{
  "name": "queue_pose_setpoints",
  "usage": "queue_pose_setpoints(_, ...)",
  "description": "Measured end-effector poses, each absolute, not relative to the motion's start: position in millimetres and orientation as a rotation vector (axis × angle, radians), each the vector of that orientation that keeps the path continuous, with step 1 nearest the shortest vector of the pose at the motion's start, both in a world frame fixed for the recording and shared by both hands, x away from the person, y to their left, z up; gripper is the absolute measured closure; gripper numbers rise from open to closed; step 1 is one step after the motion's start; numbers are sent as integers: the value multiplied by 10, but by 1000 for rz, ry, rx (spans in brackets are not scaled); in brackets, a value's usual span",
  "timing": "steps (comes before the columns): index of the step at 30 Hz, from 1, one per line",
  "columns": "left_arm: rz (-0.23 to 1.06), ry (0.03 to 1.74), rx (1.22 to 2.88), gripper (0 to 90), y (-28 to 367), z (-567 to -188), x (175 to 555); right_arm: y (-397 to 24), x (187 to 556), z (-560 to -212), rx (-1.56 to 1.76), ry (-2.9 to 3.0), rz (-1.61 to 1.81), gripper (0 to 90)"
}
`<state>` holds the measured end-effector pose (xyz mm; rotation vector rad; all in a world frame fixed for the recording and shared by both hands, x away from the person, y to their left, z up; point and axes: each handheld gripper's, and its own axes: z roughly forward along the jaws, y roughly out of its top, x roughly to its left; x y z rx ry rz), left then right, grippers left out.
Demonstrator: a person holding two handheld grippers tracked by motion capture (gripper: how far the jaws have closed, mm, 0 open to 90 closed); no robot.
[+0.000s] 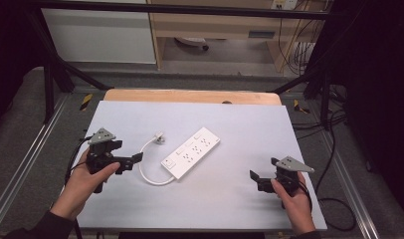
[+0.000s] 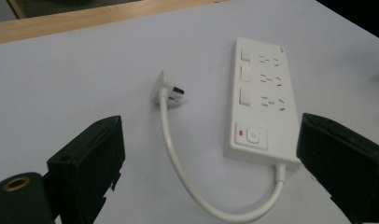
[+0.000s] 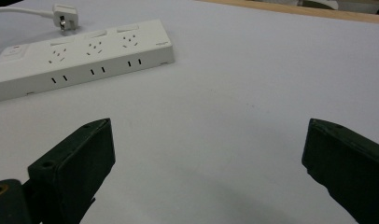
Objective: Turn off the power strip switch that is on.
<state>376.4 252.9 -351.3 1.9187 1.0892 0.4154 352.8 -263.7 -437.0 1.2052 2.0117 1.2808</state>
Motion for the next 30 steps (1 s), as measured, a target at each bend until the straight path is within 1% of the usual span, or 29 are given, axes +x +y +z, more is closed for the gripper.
queue_pose_setpoints(8, 412, 1075, 1931, 82, 2423, -3476, 3877, -2624, 3525, -4367, 1207, 2016, 1282, 30)
queue_pose_setpoints(23, 382, 1021, 1957, 88, 2102, -3441, 4089, -2611, 3528, -4368, 1192, 2027, 1277, 29)
queue_pose_setpoints(26, 385, 1011, 1968, 95, 2023, -3446, 4112, -2610, 3530, -4369, 1192, 2029, 1277, 30)
queue_pose_setpoints(27, 391, 1000, 1964, 111, 2000, -3443, 4115, -2609, 3533, -4374, 1194, 2032, 1271, 29)
queue_pose_setpoints(30, 397, 980, 1943, 118, 1948, -3425, 4132, -2608, 3534, -4376, 1196, 2037, 1268, 30)
